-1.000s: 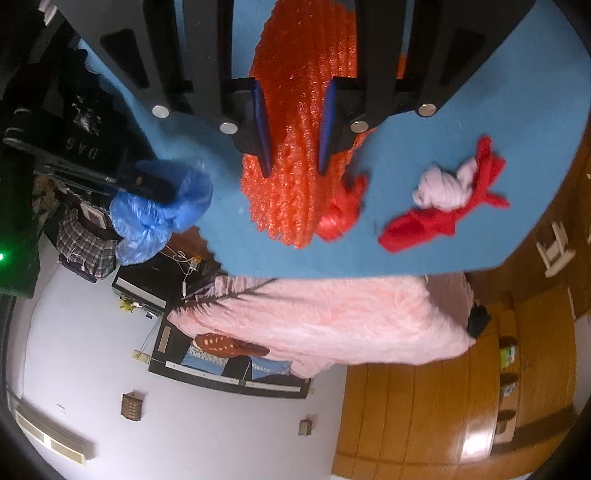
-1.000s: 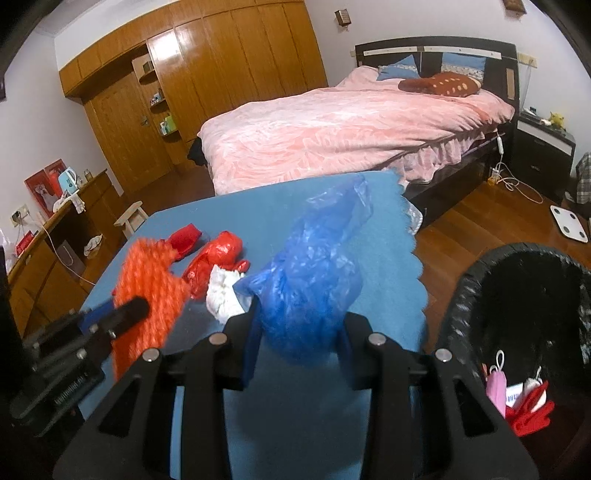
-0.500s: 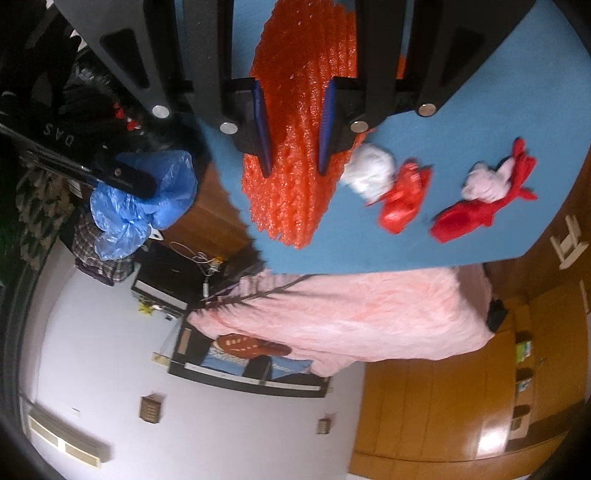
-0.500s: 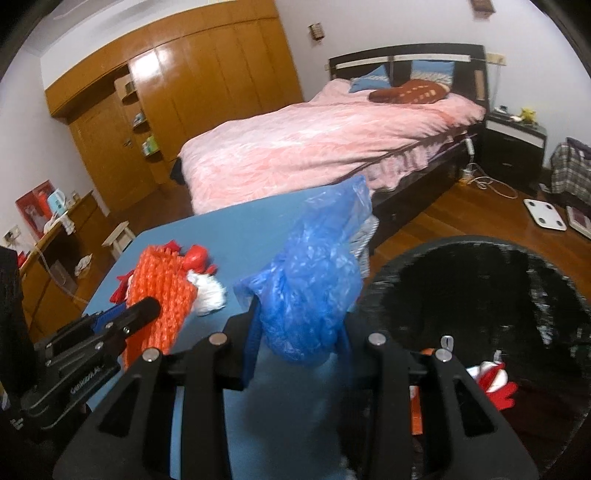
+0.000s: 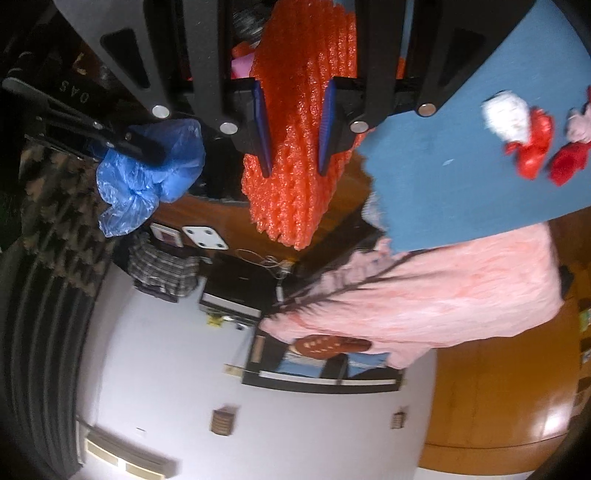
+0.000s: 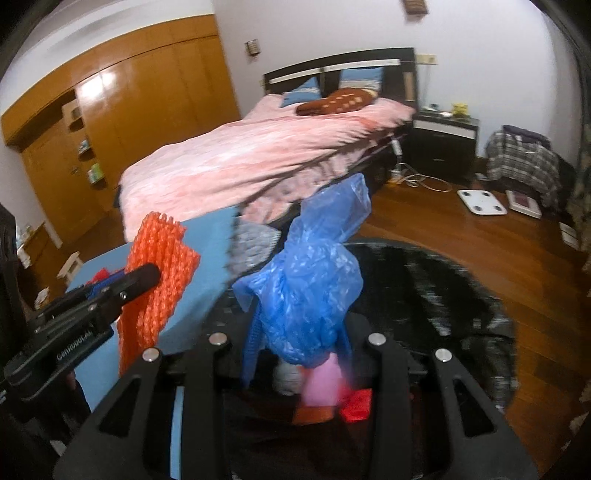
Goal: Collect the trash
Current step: 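Carry orange scrubber and blue bag over the bin and release both, then grasp the white tissue ball with the right tool, then grasp the red plastic bag with the left tool and lift it, then carry red plastic bag and white tissue toward the bin, then open both tools over the bin to drop the red bag and tissue, then move both open tools back over the red glove and pink sock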
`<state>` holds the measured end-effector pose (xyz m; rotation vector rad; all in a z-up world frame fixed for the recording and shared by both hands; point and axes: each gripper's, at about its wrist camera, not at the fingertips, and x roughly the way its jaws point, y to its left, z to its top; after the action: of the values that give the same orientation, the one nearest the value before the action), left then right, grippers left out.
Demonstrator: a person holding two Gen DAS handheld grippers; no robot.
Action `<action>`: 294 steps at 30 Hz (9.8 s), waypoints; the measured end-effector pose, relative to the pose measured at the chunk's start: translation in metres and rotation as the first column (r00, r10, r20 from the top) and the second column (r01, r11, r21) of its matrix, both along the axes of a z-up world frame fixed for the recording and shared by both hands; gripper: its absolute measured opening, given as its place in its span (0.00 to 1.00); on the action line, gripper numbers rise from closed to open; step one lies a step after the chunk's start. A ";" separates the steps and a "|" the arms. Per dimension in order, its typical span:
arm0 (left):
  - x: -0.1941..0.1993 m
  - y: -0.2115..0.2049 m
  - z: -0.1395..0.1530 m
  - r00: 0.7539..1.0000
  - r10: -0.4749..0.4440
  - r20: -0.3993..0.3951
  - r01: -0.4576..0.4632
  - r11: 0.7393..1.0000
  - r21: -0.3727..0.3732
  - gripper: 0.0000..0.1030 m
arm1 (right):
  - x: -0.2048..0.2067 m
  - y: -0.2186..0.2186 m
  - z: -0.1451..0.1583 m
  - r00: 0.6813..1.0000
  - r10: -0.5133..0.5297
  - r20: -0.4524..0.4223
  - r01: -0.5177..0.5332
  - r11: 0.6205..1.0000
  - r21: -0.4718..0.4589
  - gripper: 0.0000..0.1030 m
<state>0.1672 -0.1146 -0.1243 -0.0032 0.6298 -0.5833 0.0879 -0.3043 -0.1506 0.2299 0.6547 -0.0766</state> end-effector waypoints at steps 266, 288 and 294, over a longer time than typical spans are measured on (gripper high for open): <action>0.038 0.237 -0.036 0.875 0.479 -0.071 -0.461 0.869 0.181 0.94 | 0.074 0.145 0.011 0.985 0.170 0.008 -0.169 0.983 -0.069 0.95; 0.089 0.303 -0.098 0.826 0.544 -0.150 -0.513 0.834 0.203 0.70 | 0.141 0.245 -0.044 0.948 0.308 -0.085 -0.315 0.945 -0.086 0.95; 0.106 0.305 -0.107 0.818 0.545 -0.184 -0.505 0.834 0.223 0.60 | 0.145 0.252 -0.052 0.942 0.320 -0.100 -0.329 0.940 -0.090 0.95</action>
<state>0.2730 0.1908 -0.2310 -0.0934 0.8728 0.0162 0.2330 -0.0519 -0.2026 0.0143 0.7626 0.1977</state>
